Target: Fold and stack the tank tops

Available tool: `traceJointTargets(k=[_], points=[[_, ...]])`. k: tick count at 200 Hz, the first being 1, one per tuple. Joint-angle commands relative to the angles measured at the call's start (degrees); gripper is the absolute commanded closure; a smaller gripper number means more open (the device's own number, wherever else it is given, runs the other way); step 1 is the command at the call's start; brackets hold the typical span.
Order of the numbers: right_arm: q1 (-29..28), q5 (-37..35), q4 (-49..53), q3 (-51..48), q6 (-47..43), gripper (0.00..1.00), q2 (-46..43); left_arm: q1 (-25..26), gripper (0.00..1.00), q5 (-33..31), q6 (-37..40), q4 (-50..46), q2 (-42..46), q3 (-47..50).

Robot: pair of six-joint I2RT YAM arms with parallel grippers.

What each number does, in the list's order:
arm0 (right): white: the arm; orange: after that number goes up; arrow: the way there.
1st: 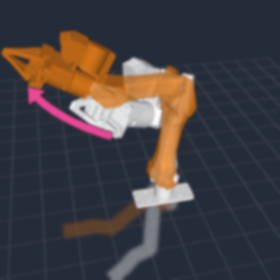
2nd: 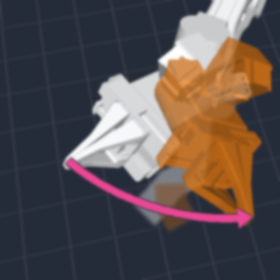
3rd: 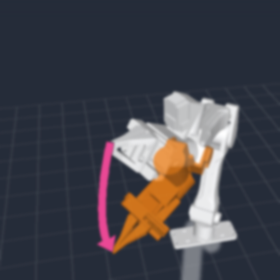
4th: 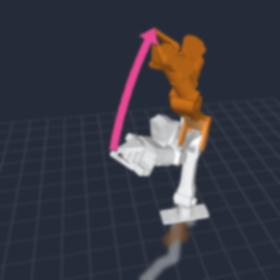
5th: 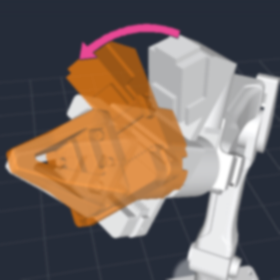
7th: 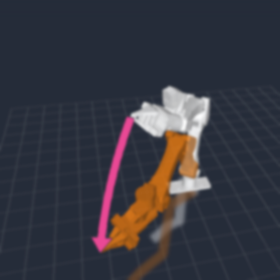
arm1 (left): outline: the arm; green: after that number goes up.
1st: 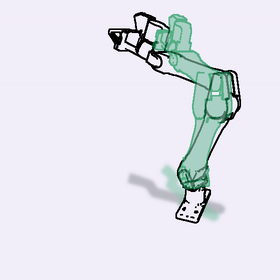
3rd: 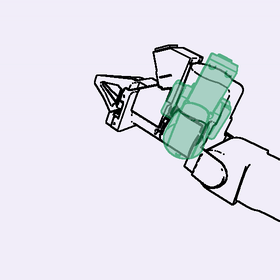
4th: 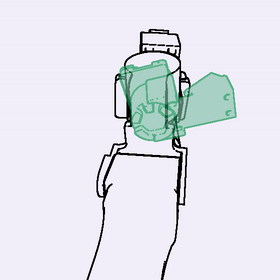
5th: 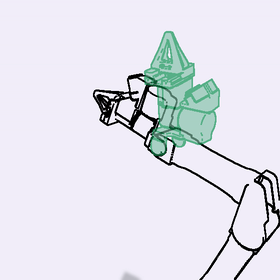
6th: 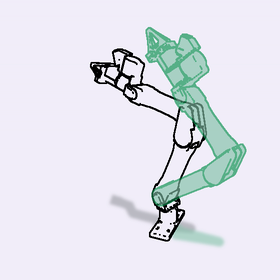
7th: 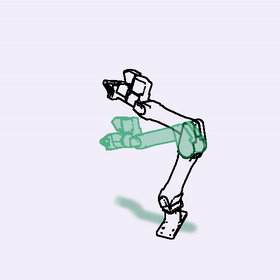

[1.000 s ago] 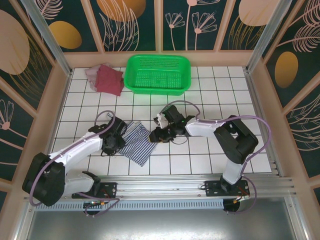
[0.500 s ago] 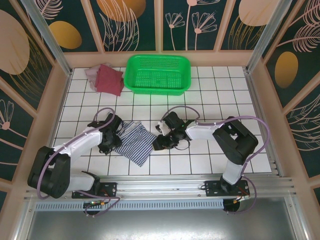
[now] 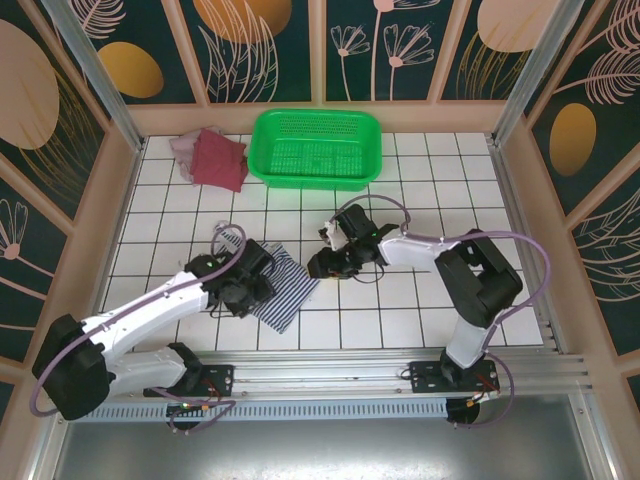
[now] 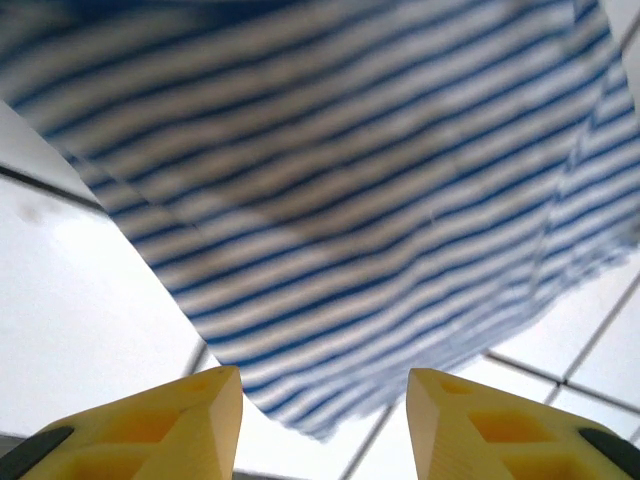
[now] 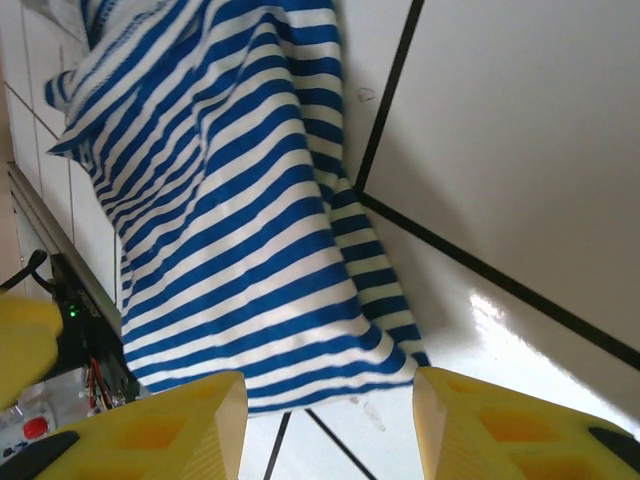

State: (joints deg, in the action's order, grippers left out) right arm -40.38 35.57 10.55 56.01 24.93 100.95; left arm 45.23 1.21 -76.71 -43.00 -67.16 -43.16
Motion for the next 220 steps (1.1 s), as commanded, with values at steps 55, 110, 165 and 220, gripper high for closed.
traceJointTargets(k=[55,110,165,220], points=[[-1.4,2.4,-2.0,2.0,2.6,0.5,6.1,10.6,0.47,1.5,-18.5,11.5,-0.4,9.3],[-1.6,5.7,-7.4,1.9,6.6,0.55,8.1,11.7,0.47,1.3,-22.1,20.7,-2.1,13.9],[-1.4,7.0,-10.0,0.1,8.0,0.78,7.0,11.7,0.59,-2.5,-25.1,25.6,0.3,16.4],[-0.6,6.3,-9.7,-0.9,8.3,0.93,4.7,11.9,0.86,-1.2,-20.3,24.7,-3.7,11.4]])
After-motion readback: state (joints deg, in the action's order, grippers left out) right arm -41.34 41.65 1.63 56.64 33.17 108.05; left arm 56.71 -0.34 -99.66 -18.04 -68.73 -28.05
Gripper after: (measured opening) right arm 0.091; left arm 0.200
